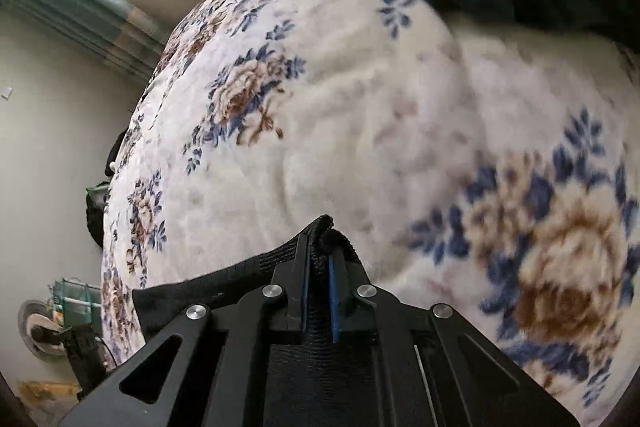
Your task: Fold small clothes
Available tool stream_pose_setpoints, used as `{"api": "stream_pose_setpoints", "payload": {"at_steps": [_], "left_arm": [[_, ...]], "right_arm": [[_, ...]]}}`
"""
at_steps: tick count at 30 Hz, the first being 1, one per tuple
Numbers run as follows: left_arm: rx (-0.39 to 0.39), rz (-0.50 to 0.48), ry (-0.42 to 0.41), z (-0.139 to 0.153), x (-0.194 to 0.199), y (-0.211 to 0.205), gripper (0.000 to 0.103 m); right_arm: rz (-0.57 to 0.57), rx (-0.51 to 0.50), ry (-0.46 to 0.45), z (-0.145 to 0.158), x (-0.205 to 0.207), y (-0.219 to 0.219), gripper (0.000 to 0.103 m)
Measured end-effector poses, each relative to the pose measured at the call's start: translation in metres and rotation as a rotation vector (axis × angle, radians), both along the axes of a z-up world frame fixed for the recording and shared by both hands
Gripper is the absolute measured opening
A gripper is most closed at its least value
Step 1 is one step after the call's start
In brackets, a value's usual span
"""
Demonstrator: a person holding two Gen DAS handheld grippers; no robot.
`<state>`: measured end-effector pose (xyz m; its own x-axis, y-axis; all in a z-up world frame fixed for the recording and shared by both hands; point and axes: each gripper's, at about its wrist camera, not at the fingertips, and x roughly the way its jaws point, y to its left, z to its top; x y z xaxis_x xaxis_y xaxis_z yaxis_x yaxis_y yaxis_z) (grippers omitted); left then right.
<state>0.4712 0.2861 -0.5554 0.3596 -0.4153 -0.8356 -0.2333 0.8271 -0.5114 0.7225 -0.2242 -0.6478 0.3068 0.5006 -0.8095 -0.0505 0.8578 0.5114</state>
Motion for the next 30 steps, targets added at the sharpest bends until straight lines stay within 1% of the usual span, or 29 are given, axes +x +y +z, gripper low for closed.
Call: {"api": "stream_pose_setpoints", "payload": {"at_steps": [2, 3, 4, 5, 6, 8, 9, 10, 11, 12, 13, 14, 15, 17, 18, 20, 21, 22, 23, 25, 26, 28, 30], "left_arm": [[-0.006, -0.008, -0.005, -0.005, 0.003, -0.001, 0.096], [-0.013, -0.006, -0.008, -0.006, 0.004, -0.001, 0.098], [-0.024, -0.003, -0.012, -0.008, 0.005, -0.001, 0.103], [-0.035, 0.002, -0.012, -0.011, 0.007, -0.001, 0.103], [-0.039, 0.012, -0.01, -0.012, 0.007, -0.001, 0.103], [-0.065, 0.058, -0.026, -0.014, 0.005, 0.002, 0.103], [-0.08, 0.097, -0.049, -0.014, 0.001, 0.004, 0.103], [-0.095, 0.143, -0.08, -0.015, -0.005, 0.006, 0.103], [-0.108, 0.177, -0.083, -0.017, -0.007, 0.007, 0.103], [-0.112, 0.191, -0.081, -0.017, -0.007, 0.007, 0.103], [-0.109, 0.185, -0.074, -0.016, -0.006, 0.007, 0.103], [-0.106, 0.173, -0.058, -0.015, -0.004, 0.006, 0.103], [-0.11, 0.172, -0.042, -0.013, -0.002, 0.006, 0.103], [-0.132, 0.198, -0.042, -0.006, -0.003, 0.009, 0.103], [-0.14, 0.207, -0.04, -0.003, -0.003, 0.008, 0.103], [-0.177, 0.217, -0.041, 0.0, -0.004, 0.008, 0.103], [-0.193, 0.222, -0.041, 0.002, -0.005, 0.007, 0.103], [-0.193, 0.222, -0.036, 0.003, -0.005, 0.004, 0.103], [-0.187, 0.216, -0.034, 0.003, -0.003, 0.002, 0.103], [-0.143, 0.195, -0.023, 0.005, -0.001, -0.003, 0.103], [-0.12, 0.173, -0.019, 0.006, 0.001, -0.008, 0.103], [-0.11, 0.147, -0.022, 0.009, 0.0, -0.012, 0.103], [-0.112, 0.115, -0.028, 0.012, 0.002, -0.02, 0.103]], "right_arm": [[0.003, -0.045, 0.0, -0.004, 0.007, 0.006, 0.008], [0.01, -0.063, 0.012, -0.01, 0.011, 0.01, 0.008], [0.014, -0.098, 0.036, -0.019, 0.014, 0.013, 0.008], [0.019, -0.115, 0.057, -0.026, 0.016, 0.014, 0.008], [0.037, -0.111, 0.109, -0.037, 0.018, 0.015, 0.008], [0.034, -0.086, 0.169, -0.045, 0.021, 0.009, 0.009], [0.009, -0.029, 0.206, -0.045, 0.021, 0.0, 0.014], [-0.005, -0.006, 0.22, -0.043, 0.019, -0.007, 0.024], [-0.02, 0.003, 0.231, -0.039, 0.017, -0.015, 0.035], [-0.025, 0.029, 0.239, -0.032, 0.01, -0.026, 0.061], [-0.018, 0.065, 0.239, -0.027, 0.002, -0.033, 0.07], [-0.011, 0.081, 0.245, -0.023, -0.005, -0.039, 0.07], [-0.004, 0.076, 0.265, -0.021, -0.016, -0.046, 0.07], [0.014, 0.061, 0.306, -0.023, -0.042, -0.057, 0.07], [0.019, 0.025, 0.341, -0.028, -0.057, -0.06, 0.07], [0.027, 0.007, 0.413, -0.042, -0.084, -0.064, 0.07], [0.017, -0.001, 0.442, -0.05, -0.1, -0.066, 0.066], [0.006, 0.004, 0.426, -0.051, -0.11, -0.067, 0.029], [-0.008, 0.002, 0.405, -0.05, -0.116, -0.068, 0.011], [-0.065, -0.013, 0.317, -0.034, -0.131, -0.071, 0.012], [-0.076, -0.027, 0.298, -0.027, -0.135, -0.072, 0.012], [-0.108, -0.038, 0.248, -0.007, -0.145, -0.074, 0.011], [-0.114, -0.072, 0.225, 0.006, -0.152, -0.078, 0.011]]}}
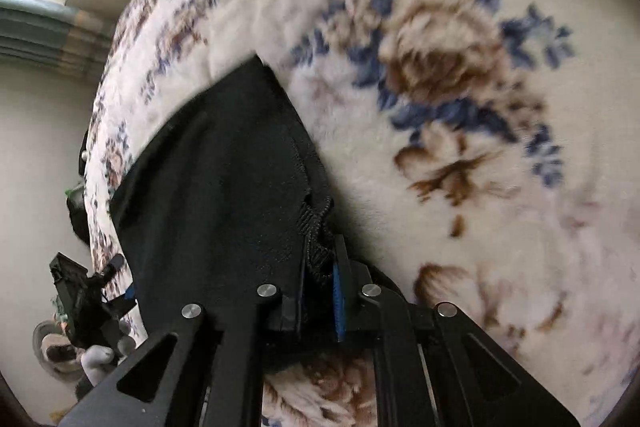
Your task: Fold small clothes
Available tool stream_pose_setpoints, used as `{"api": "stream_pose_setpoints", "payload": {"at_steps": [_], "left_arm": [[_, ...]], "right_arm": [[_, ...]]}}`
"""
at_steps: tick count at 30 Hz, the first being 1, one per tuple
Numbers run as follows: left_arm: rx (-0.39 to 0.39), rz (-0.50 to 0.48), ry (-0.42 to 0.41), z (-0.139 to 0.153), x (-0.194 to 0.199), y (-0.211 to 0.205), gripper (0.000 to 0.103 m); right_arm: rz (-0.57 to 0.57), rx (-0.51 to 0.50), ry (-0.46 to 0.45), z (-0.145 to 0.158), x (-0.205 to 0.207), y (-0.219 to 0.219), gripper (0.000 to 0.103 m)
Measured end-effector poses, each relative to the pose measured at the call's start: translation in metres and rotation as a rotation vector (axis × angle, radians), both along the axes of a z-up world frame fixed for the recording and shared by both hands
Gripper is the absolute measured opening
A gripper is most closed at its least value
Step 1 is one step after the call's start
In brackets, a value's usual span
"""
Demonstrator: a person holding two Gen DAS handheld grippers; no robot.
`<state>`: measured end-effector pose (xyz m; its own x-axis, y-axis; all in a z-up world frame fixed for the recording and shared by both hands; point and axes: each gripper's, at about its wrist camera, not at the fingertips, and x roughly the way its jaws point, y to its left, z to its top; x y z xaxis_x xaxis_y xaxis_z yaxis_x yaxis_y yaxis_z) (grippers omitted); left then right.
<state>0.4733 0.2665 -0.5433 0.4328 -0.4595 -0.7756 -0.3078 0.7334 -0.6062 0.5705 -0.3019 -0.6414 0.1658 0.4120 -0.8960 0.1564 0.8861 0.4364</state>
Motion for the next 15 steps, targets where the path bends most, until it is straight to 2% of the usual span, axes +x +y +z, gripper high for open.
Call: {"api": "stream_pose_setpoints", "payload": {"at_steps": [3, 5, 6, 7, 8, 9, 10, 11, 13, 15], "left_arm": [[0.0, -0.042, 0.006, -0.003, 0.003, -0.008, 0.103], [-0.005, -0.058, 0.029, -0.008, 0.005, -0.012, 0.103], [-0.013, -0.061, 0.037, -0.012, 0.006, -0.013, 0.103], [-0.016, -0.06, 0.043, -0.013, 0.007, -0.013, 0.103], [-0.022, -0.059, 0.044, -0.016, 0.008, -0.014, 0.103], [-0.028, -0.062, 0.042, -0.018, 0.009, -0.015, 0.103], [-0.021, -0.065, 0.047, -0.02, 0.01, -0.017, 0.103], [-0.016, -0.067, 0.048, -0.023, 0.012, -0.019, 0.103], [-0.001, -0.069, 0.033, -0.024, 0.016, -0.022, 0.103], [0.008, -0.071, 0.012, -0.021, 0.019, -0.025, 0.103]], "right_arm": [[0.023, -0.035, 0.099, -0.011, -0.006, -0.007, 0.011], [0.048, -0.051, 0.15, -0.024, -0.008, -0.011, 0.015], [0.021, -0.035, 0.176, -0.028, -0.011, -0.017, 0.026], [-0.018, 0.017, 0.176, -0.028, -0.014, -0.025, 0.044], [-0.055, 0.076, 0.167, -0.027, -0.017, -0.031, 0.057], [-0.097, 0.139, 0.155, -0.026, -0.021, -0.039, 0.079], [-0.123, 0.176, 0.149, -0.025, -0.023, -0.044, 0.085], [-0.15, 0.242, 0.141, -0.027, -0.025, -0.049, 0.085], [-0.162, 0.284, 0.111, -0.03, -0.02, -0.053, 0.085], [-0.117, 0.311, 0.069, -0.033, -0.003, -0.05, 0.085]]}}
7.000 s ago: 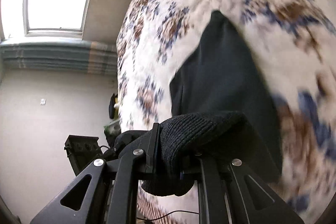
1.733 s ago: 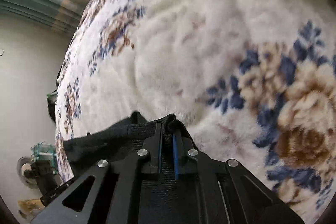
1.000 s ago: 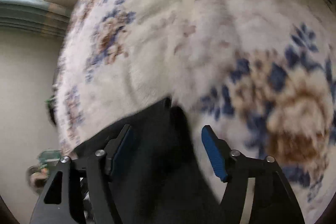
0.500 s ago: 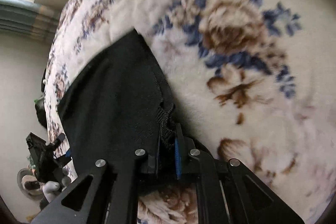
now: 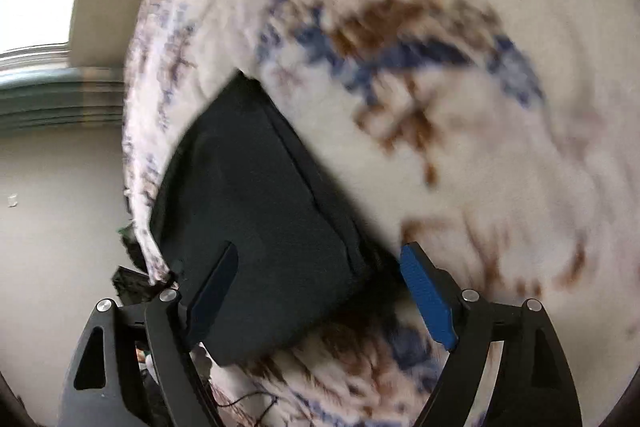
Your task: Fold small clothes
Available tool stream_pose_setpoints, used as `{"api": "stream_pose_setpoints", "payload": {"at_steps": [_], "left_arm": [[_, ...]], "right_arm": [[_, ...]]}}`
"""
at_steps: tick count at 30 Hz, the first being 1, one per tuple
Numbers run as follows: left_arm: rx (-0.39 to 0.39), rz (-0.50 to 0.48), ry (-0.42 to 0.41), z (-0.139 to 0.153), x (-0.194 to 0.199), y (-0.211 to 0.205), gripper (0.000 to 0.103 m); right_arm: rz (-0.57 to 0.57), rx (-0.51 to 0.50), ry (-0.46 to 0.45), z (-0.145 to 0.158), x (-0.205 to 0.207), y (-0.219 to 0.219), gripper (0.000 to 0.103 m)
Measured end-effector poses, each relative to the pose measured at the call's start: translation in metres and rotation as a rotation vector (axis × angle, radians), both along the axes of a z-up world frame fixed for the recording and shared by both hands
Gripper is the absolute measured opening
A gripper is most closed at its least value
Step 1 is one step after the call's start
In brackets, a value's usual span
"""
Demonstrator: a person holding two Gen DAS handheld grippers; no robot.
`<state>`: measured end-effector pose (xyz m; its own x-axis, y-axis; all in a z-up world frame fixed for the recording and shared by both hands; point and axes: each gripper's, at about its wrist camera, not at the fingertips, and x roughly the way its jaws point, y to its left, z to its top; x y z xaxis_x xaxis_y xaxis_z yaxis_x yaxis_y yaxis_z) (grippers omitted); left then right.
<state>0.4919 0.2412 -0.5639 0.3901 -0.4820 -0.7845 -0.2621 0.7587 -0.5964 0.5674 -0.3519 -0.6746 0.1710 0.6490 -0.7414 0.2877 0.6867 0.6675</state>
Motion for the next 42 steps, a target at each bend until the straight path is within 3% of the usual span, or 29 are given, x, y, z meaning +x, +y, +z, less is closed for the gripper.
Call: {"api": "stream_pose_setpoints", "payload": {"at_steps": [1, 2, 5, 8, 11, 13, 16, 18, 20, 23, 24, 25, 27, 29, 34, 42], "left_arm": [[0.004, 0.003, -0.024, 0.003, 0.003, -0.004, 0.1], [0.0, 0.005, -0.047, 0.006, 0.006, -0.006, 0.074], [0.008, -0.039, -0.065, 0.011, 0.016, -0.014, 0.04], [-0.026, -0.084, -0.063, 0.015, 0.022, -0.007, 0.031], [-0.036, -0.157, -0.041, 0.016, 0.033, 0.003, 0.03], [-0.019, -0.211, -0.038, 0.017, 0.043, 0.005, 0.031], [-0.021, -0.288, -0.023, 0.009, 0.06, 0.008, 0.032], [-0.061, -0.282, -0.009, 0.0, 0.061, 0.012, 0.04], [-0.107, -0.264, -0.001, -0.007, 0.056, 0.014, 0.051], [-0.166, -0.181, -0.001, -0.013, 0.044, 0.017, 0.053], [-0.164, -0.167, -0.009, -0.012, 0.043, 0.016, 0.051], [-0.146, -0.16, -0.025, -0.009, 0.041, 0.012, 0.049], [-0.089, -0.169, -0.056, 0.002, 0.039, 0.004, 0.037], [-0.093, -0.169, -0.063, 0.009, 0.038, 0.005, 0.031], [-0.076, -0.227, -0.08, 0.026, 0.048, 0.0, 0.029], [-0.075, -0.247, -0.127, 0.069, 0.107, 0.015, 0.029]], "right_arm": [[0.032, 0.016, -0.018, -0.004, 0.015, 0.005, 0.085], [0.073, 0.037, -0.027, -0.01, 0.03, 0.011, 0.085], [0.174, 0.063, 0.025, -0.043, 0.073, 0.033, 0.085], [0.194, 0.13, 0.067, -0.059, 0.087, 0.039, 0.087], [0.256, 0.184, 0.065, -0.056, 0.082, 0.047, 0.086], [0.29, 0.282, 0.107, -0.061, 0.075, 0.062, 0.074], [0.385, 0.257, 0.126, -0.065, 0.066, 0.091, 0.072], [0.382, 0.23, 0.117, -0.068, 0.063, 0.092, 0.073], [0.334, 0.277, 0.121, -0.073, 0.065, 0.089, 0.073], [0.319, 0.302, 0.083, -0.071, 0.062, 0.09, 0.072], [0.335, 0.299, 0.068, -0.068, 0.057, 0.092, 0.064], [0.347, 0.292, 0.07, -0.068, 0.056, 0.097, 0.039], [0.34, 0.276, 0.069, -0.069, 0.053, 0.103, 0.024], [0.326, 0.25, 0.061, -0.068, 0.057, 0.112, 0.022], [0.267, 0.236, -0.002, -0.04, 0.052, 0.107, 0.018], [0.245, 0.261, -0.096, 0.011, 0.075, 0.11, 0.017]]}}
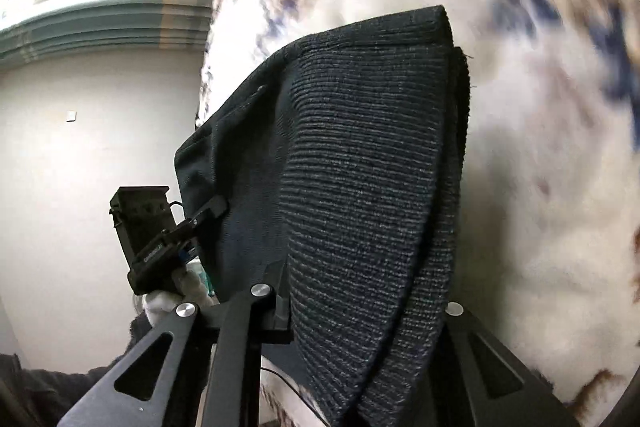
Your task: Fold small clothes
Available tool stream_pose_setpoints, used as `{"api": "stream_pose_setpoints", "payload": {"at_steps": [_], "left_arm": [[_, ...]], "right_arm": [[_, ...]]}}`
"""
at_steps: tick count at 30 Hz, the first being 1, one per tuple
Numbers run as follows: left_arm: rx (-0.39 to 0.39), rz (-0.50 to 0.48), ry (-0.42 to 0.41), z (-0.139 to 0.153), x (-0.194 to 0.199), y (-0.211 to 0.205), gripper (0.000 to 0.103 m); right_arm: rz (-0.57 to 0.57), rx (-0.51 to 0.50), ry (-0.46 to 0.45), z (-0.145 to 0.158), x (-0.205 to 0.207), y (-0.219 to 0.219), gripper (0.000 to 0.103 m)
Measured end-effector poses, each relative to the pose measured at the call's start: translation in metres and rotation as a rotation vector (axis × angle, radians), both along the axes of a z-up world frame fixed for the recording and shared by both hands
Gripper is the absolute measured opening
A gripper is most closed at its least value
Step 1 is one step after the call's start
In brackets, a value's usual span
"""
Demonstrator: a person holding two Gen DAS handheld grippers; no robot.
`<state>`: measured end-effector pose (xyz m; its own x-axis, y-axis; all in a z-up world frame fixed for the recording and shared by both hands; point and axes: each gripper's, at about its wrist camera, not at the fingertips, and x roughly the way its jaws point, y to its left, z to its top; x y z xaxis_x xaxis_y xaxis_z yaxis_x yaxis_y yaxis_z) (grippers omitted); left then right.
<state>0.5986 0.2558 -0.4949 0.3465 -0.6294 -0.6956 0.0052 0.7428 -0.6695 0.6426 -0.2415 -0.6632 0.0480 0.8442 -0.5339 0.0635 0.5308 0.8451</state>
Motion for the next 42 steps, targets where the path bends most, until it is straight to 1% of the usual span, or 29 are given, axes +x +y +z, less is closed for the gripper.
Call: {"api": "stream_pose_setpoints", "payload": {"at_steps": [4, 5, 8, 10, 11, 13, 14, 15, 16, 17, 19, 20, 21, 22, 23, 24, 25, 26, 27, 28, 29, 30, 31, 32, 33, 34, 35, 39, 42], "left_arm": [[0.022, -0.029, -0.023, 0.011, 0.059, 0.004, 0.029], [0.03, -0.04, -0.024, 0.012, 0.073, 0.004, 0.029], [0.066, -0.083, -0.029, 0.005, 0.127, -0.002, 0.029], [0.082, -0.114, -0.018, -0.006, 0.153, -0.007, 0.03], [0.088, -0.132, 0.013, -0.019, 0.169, -0.009, 0.03], [0.113, -0.163, 0.063, -0.041, 0.188, -0.017, 0.032], [0.141, -0.176, 0.09, -0.054, 0.197, -0.02, 0.039], [0.155, -0.178, 0.101, -0.063, 0.2, -0.021, 0.043], [0.147, -0.174, 0.106, -0.067, 0.201, -0.02, 0.048], [0.12, -0.167, 0.115, -0.071, 0.203, -0.017, 0.05], [0.097, -0.168, 0.133, -0.073, 0.202, -0.014, 0.051], [0.093, -0.17, 0.139, -0.072, 0.2, -0.011, 0.051], [0.096, -0.165, 0.14, -0.069, 0.197, -0.009, 0.051], [0.1, -0.151, 0.141, -0.066, 0.194, -0.007, 0.051], [0.125, -0.127, 0.141, -0.06, 0.19, -0.004, 0.051], [0.157, -0.107, 0.139, -0.053, 0.187, -0.004, 0.053], [0.212, -0.082, 0.127, -0.045, 0.183, -0.004, 0.059], [0.29, -0.063, 0.105, -0.034, 0.178, -0.004, 0.06], [0.377, -0.05, 0.07, -0.023, 0.169, -0.009, 0.06], [0.446, -0.042, 0.037, -0.015, 0.162, -0.013, 0.06], [0.534, -0.028, -0.005, -0.004, 0.149, -0.02, 0.062], [0.58, -0.012, -0.021, 0.003, 0.139, -0.024, 0.066], [0.607, 0.003, -0.027, 0.008, 0.129, -0.027, 0.078], [0.639, 0.023, -0.03, 0.014, 0.116, -0.033, 0.082], [0.658, 0.039, -0.028, 0.018, 0.107, -0.034, 0.082], [0.667, 0.053, -0.027, 0.023, 0.098, -0.036, 0.085], [0.678, 0.061, -0.032, 0.03, 0.087, -0.036, 0.09], [0.716, 0.1, -0.072, 0.063, 0.055, -0.045, 0.091], [0.73, 0.111, -0.102, 0.093, 0.035, -0.053, 0.091]], "right_arm": [[-0.052, -0.003, -0.053, 0.021, 0.04, 0.004, 0.017], [-0.056, 0.006, -0.055, 0.024, 0.051, 0.005, 0.017], [-0.102, -0.02, -0.06, 0.024, 0.091, 0.011, 0.017], [-0.134, -0.04, -0.055, 0.016, 0.11, 0.006, 0.017], [-0.151, -0.049, -0.045, 0.011, 0.119, 0.004, 0.017], [-0.185, -0.089, -0.015, -0.004, 0.135, 0.002, 0.017], [-0.193, -0.102, -0.003, -0.01, 0.137, 0.0, 0.017], [-0.199, -0.131, 0.016, -0.016, 0.138, -0.003, 0.017], [-0.2, -0.155, 0.017, -0.019, 0.139, 0.0, 0.017], [-0.201, -0.188, 0.022, -0.021, 0.14, 0.0, 0.017], [-0.191, -0.216, 0.022, -0.024, 0.136, 0.0, 0.018], [-0.178, -0.261, 0.014, -0.024, 0.134, 0.0, 0.019], [-0.175, -0.285, 0.015, -0.023, 0.133, -0.003, 0.025], [-0.172, -0.337, 0.027, -0.021, 0.131, -0.002, 0.039], [-0.167, -0.402, 0.026, -0.019, 0.132, 0.001, 0.047], [-0.157, -0.502, -0.008, -0.009, 0.129, 0.005, 0.057], [-0.151, -0.587, -0.039, 0.0, 0.127, 0.009, 0.069], [-0.146, -0.677, -0.069, -0.002, 0.128, 0.007, 0.074], [-0.146, -0.805, -0.114, 0.012, 0.121, 0.013, 0.082], [-0.152, -0.866, -0.137, 0.021, 0.116, 0.015, 0.088], [-0.158, -0.933, -0.157, 0.03, 0.112, 0.022, 0.094], [-0.164, -0.984, -0.181, 0.04, 0.105, 0.027, 0.103], [-0.17, -1.018, -0.2, 0.049, 0.101, 0.028, 0.103], [-0.172, -1.072, -0.23, 0.059, 0.092, 0.034, 0.103], [-0.169, -1.108, -0.249, 0.067, 0.087, 0.039, 0.103], [-0.177, -1.131, -0.265, 0.076, 0.081, 0.042, 0.103], [-0.186, -1.145, -0.279, 0.082, 0.076, 0.036, 0.103], [-0.223, -1.168, -0.318, 0.124, 0.046, 0.045, 0.103], [-0.245, -1.159, -0.339, 0.158, 0.02, 0.044, 0.103]]}}
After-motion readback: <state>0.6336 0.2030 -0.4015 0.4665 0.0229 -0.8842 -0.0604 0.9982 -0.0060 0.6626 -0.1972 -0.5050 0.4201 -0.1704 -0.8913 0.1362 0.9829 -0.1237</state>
